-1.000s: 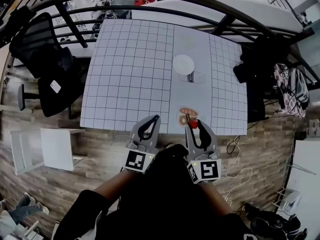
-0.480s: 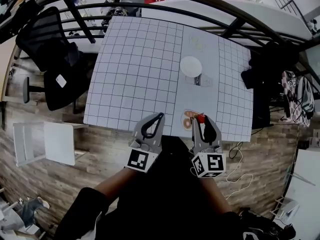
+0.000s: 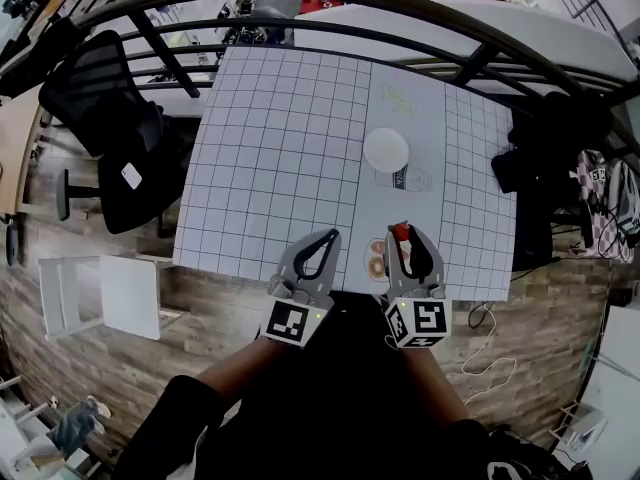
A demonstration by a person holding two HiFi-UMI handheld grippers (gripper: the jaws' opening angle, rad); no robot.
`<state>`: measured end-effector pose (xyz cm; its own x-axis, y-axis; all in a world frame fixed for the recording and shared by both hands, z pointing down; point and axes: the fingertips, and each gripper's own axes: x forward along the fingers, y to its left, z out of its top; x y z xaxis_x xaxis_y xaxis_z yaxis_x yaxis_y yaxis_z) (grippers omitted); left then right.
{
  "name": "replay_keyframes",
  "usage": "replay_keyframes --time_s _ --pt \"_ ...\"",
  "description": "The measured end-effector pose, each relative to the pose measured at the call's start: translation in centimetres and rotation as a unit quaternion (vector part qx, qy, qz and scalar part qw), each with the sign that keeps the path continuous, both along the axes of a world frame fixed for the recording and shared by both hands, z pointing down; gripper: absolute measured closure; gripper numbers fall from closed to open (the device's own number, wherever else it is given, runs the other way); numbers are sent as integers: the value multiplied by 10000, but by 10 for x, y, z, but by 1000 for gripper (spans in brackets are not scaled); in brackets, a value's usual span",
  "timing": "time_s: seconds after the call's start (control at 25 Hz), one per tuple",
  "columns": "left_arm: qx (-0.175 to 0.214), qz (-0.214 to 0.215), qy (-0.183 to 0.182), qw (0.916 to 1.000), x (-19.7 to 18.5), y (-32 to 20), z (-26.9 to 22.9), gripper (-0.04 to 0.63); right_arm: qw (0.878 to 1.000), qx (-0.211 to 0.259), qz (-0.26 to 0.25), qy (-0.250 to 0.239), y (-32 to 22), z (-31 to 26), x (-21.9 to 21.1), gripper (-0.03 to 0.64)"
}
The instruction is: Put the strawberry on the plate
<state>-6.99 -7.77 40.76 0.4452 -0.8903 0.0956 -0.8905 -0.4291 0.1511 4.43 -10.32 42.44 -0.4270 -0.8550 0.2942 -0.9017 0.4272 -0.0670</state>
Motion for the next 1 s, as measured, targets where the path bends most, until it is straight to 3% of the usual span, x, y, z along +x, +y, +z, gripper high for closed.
replay_keyframes --time_s 0.64,1.0 --pt "-332 105 -132 9993 50 -88 32 588 9988 -484 -13 29 -105 54 41 486" --pt "-616 121 -187 9979 63 -130 52 588 9957 -883 -241 108 -158 98 36 486"
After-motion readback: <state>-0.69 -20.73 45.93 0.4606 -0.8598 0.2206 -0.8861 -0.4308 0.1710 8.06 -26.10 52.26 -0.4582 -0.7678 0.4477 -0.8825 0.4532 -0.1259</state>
